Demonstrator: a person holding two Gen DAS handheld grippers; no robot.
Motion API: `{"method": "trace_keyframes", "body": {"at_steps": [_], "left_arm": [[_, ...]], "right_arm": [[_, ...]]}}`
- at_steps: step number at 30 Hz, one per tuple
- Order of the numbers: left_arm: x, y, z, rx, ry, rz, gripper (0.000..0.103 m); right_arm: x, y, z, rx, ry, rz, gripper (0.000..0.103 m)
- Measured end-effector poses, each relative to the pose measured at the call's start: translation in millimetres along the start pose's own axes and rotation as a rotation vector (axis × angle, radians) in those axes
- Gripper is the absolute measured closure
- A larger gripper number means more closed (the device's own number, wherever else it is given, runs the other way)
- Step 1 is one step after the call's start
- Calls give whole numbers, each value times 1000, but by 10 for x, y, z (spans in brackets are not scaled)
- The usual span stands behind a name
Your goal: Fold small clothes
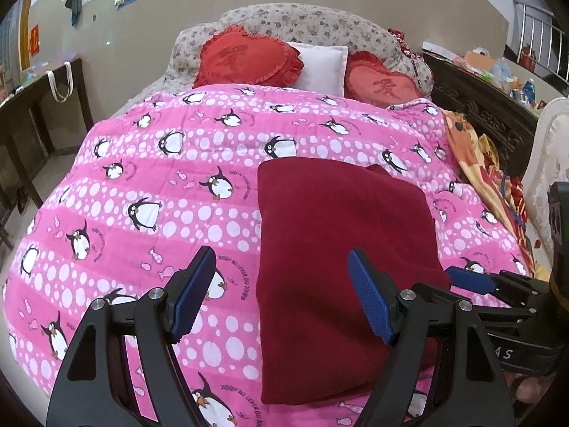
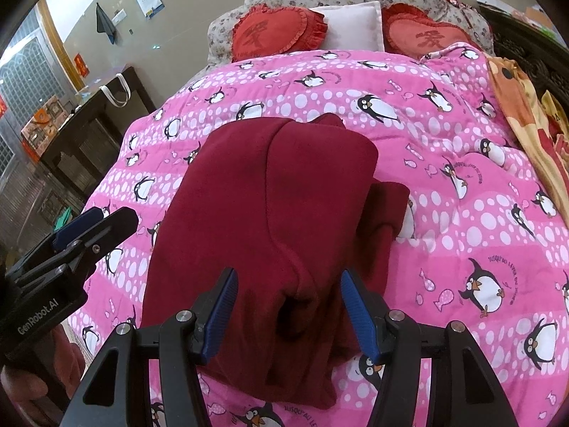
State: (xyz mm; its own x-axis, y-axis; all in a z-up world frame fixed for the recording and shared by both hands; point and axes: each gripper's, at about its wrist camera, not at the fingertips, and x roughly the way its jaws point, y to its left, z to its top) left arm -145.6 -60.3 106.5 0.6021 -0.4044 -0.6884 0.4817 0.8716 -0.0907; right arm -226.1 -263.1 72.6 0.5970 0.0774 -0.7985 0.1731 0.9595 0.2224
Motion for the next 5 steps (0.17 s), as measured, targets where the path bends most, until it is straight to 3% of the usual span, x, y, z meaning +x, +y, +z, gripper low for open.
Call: {"method": "trace_keyframes", "body": {"at_steps": [5], "left_arm": [[10,12,2,-11,10,0,27]], "right_arm": [[-9,-24,1,7,-5,-2,45]]}}
